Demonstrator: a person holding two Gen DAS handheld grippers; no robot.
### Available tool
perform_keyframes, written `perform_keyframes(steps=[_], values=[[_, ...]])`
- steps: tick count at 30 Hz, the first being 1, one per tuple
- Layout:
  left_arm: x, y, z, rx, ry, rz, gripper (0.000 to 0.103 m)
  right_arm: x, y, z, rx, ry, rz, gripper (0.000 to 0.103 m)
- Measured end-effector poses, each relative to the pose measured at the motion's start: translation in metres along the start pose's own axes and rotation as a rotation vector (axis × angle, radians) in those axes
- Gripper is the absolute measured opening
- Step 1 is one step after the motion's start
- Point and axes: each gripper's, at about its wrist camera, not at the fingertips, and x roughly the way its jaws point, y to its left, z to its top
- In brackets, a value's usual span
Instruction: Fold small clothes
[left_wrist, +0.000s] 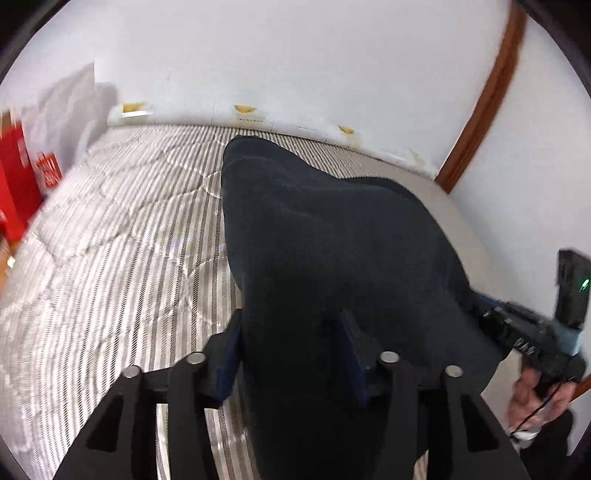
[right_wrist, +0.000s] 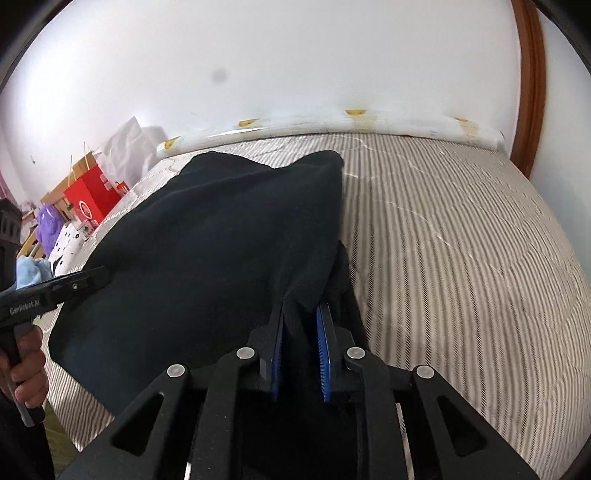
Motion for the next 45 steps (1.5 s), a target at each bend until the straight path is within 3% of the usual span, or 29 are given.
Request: perform_keyframes(steps=[4, 11, 14, 16, 18, 22, 27, 29, 31, 35, 45], values=[[-0.018, -0.006, -0.013, 0.032, -0.022, 0.071, 0.055, -0.015, -0.004, -0.015, -0.032, 0.018, -0.052, 0.017], [-0.058, -0.008, -0.026, 0.020, -0.009, 0.053, 0.063, -0.059, -0.002, -0.023, -0.058, -0.007, -0.104, 0.017], [-0.085, -0.019, -0.024, 0.027, -0.034, 0.066, 0.069, -0.087, 0.005, -0.016, -0.048, -0.056, -0.115, 0.029], [-0.100, -0.028, -0.020, 0.040, -0.060, 0.088, 0.077, -0.106, 0.010, -0.010, -0.035, -0.085, -0.111, 0.054], [-0.120, -0.036, -0.019, 0.054, -0.088, 0.121, 0.082, -0.124, 0.017, -0.007, -0.029, -0.120, -0.101, 0.065], [-0.152, -0.049, -0.019, 0.073, -0.128, 0.159, 0.093, -0.152, 0.030, -0.005, -0.019, -0.155, -0.102, 0.070], [-0.182, -0.059, -0.032, 0.073, -0.172, 0.180, 0.093, -0.176, 0.037, -0.013, 0.018, -0.156, -0.090, 0.072], [-0.190, -0.061, -0.037, 0.066, -0.182, 0.178, 0.093, -0.188, 0.038, -0.020, 0.044, -0.172, -0.073, 0.075], [-0.194, -0.062, -0.043, 0.060, -0.184, 0.174, 0.093, -0.199, 0.038, -0.027, 0.058, -0.192, -0.064, 0.086], [-0.200, -0.066, -0.048, 0.064, -0.196, 0.181, 0.093, -0.218, 0.043, -0.038, 0.044, -0.233, -0.112, 0.090], [-0.210, -0.070, -0.055, 0.037, -0.219, 0.171, 0.093, -0.239, 0.040, -0.052, 0.079, -0.250, -0.136, 0.093]])
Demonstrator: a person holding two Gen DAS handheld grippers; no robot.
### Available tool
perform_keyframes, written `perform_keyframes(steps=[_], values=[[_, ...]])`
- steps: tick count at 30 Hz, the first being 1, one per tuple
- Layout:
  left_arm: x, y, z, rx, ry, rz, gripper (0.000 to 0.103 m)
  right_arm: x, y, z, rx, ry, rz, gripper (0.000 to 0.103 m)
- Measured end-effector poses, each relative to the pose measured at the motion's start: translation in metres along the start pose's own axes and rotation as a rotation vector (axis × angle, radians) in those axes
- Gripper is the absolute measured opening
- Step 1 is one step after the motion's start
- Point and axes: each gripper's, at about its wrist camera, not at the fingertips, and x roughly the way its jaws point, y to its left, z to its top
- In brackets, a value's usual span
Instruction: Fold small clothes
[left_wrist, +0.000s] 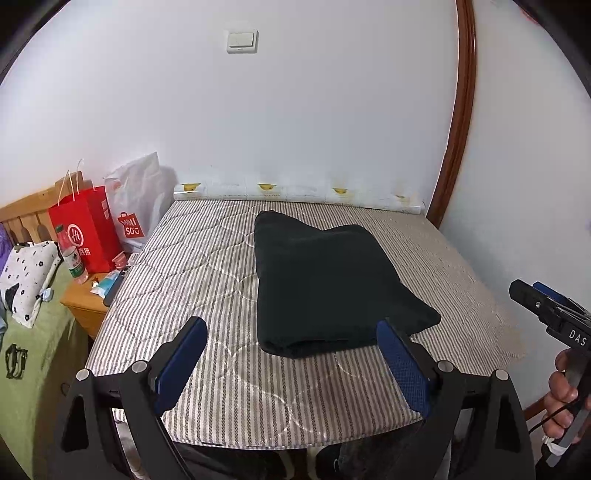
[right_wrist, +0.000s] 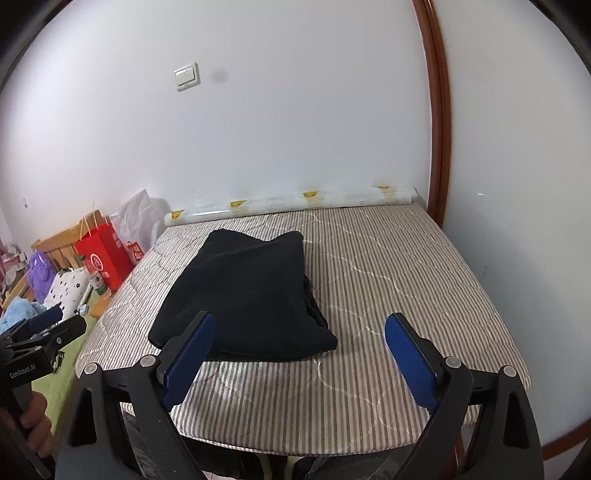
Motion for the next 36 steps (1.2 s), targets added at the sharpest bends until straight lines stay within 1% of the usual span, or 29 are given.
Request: perform_keyframes(steps=[3, 10, 15, 33, 36], values=[[-0.002, 0.001, -0.002, -0.003, -0.003, 0.013, 0.093, -0.001, 0.001, -0.001, -0.010, 0.002, -0.004, 0.093], [-0.004, 0.002, -0.004, -0.022, -0.004, 0.007, 0.093, -0.005, -0.001, -0.005, -0.018, 0.003, -0.012, 0.094], [-0.004, 0.001, -0.005, -0.017, -0.003, 0.010, 0.093, -0.009, -0.001, -0.006, -0.028, 0.001, -0.013, 0.094], [-0.007, -0.002, -0.007, -0.019, -0.002, 0.004, 0.093, -0.010, -0.002, -0.009, -0.018, 0.014, -0.004, 0.094], [-0.007, -0.003, -0.007, -0.014, -0.001, 0.003, 0.093, -0.010, -0.003, -0.010, -0.010, 0.017, 0.012, 0.094]])
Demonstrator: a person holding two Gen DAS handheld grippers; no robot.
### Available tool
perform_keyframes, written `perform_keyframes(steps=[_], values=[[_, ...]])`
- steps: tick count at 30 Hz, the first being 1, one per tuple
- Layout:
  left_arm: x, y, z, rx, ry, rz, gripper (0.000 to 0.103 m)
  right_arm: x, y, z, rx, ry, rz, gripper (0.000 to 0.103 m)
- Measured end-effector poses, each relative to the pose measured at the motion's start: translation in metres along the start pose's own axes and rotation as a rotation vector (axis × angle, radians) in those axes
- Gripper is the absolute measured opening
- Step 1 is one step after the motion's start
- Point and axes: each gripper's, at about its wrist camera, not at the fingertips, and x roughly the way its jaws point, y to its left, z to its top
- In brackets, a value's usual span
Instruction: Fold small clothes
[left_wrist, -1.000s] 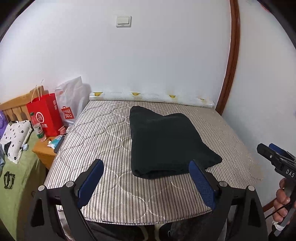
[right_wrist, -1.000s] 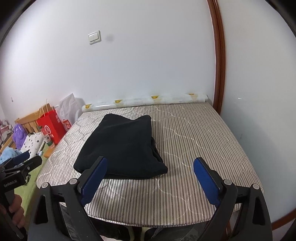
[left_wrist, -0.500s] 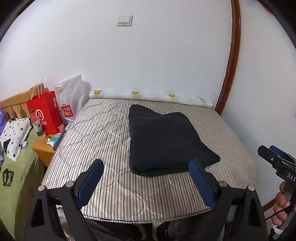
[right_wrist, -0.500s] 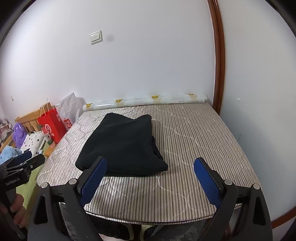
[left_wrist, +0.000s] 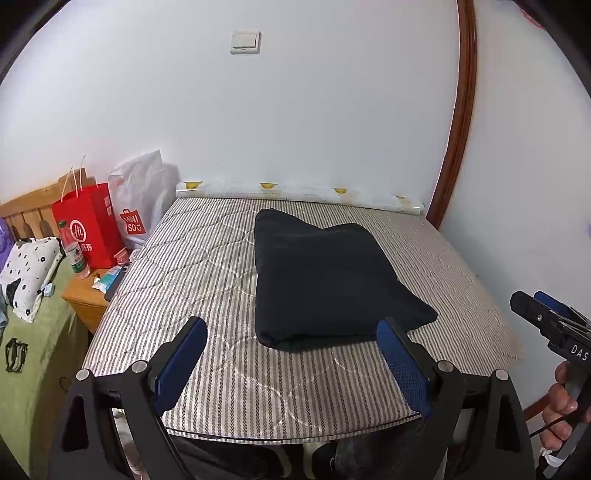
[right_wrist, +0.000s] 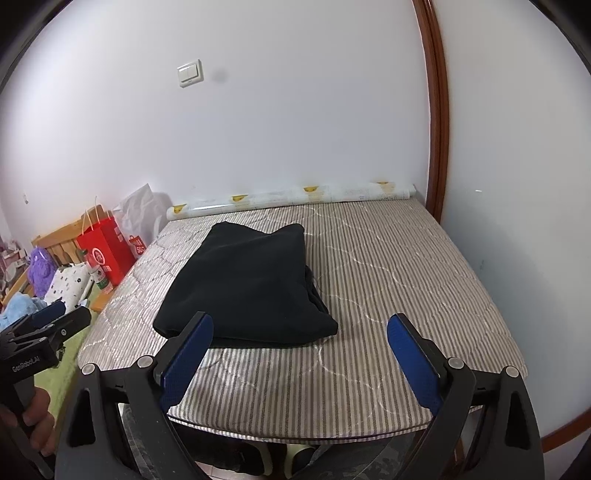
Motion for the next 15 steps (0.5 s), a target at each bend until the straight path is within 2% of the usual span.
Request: perform_keyframes(steps=[15], values=[[-0.0008, 0.0003, 0.0000, 0.003, 0.000, -0.004, 0.093, 0.0005, -0.0016, -0.0023, 0.002, 0.004, -0.003, 0.094]])
